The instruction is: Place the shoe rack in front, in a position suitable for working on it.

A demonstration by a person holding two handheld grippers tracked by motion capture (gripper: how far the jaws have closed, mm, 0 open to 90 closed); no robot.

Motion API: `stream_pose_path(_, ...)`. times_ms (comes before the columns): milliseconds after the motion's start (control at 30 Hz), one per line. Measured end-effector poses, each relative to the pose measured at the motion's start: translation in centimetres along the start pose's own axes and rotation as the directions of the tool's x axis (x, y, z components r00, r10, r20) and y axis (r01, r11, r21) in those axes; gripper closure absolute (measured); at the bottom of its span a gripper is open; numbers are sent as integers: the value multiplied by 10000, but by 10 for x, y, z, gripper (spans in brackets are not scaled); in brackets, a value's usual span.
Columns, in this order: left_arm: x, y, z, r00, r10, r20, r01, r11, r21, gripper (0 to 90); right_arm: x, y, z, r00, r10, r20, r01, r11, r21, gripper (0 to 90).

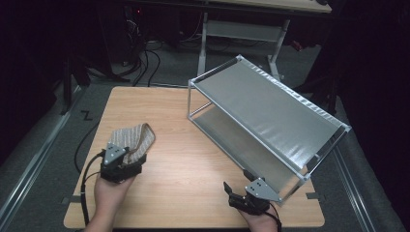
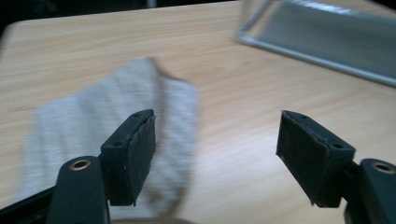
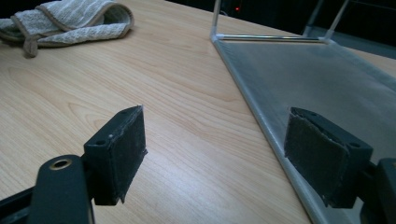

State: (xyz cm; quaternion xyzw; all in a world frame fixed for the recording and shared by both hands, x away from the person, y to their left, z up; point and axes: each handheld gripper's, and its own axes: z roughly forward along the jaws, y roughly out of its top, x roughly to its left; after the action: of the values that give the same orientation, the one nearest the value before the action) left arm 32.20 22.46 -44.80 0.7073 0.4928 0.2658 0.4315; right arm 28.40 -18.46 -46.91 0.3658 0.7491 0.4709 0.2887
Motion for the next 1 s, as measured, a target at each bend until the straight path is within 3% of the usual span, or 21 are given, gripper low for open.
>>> stream_pose_path(167,-20,-10,6,9980,342,528,-337,9994,-102,298,-2,-3,-15,9991,168,383,-163,9998,-139,238)
stream_pose_path(233,-23,-16,10,9971,321,683,-318,9995,-55,297,-2,-4,-18,9987,230,465,-223,9996,-163,240)
stream_pose_path(267,-23,-21,16,9961,99,882,-100,9999,14,294,-2,-6,-25,9976,282,634,-270,9994,-201,247)
stream_pose_path(400,-24,-19,24,9938,55,1108,-56,10000,6,294,-2,-12,-40,9936,450,1034,-428,9988,-235,255)
stream_pose_path(500,-26,-16,29,9935,100,1137,-90,9999,-96,291,-2,-14,-47,9910,500,1239,-474,9986,-241,261)
stream_pose_path(667,-30,-17,39,9909,290,1315,-310,9994,130,279,-8,-19,-67,9809,754,1792,-675,9965,-495,304)
stream_pose_path(733,-29,-16,39,9912,212,1304,-225,9997,83,278,-13,-18,-79,9748,909,2037,-758,9939,-805,346)
stream_pose_path(933,-32,-11,40,9913,126,1314,-107,9998,-152,280,-15,-21,-93,9670,1016,2336,-817,9923,-934,388)
stream_pose_path(1000,-33,-9,43,9909,136,1336,-116,9998,-159,285,-15,-23,-103,9589,1057,2635,-800,9911,-1065,416)
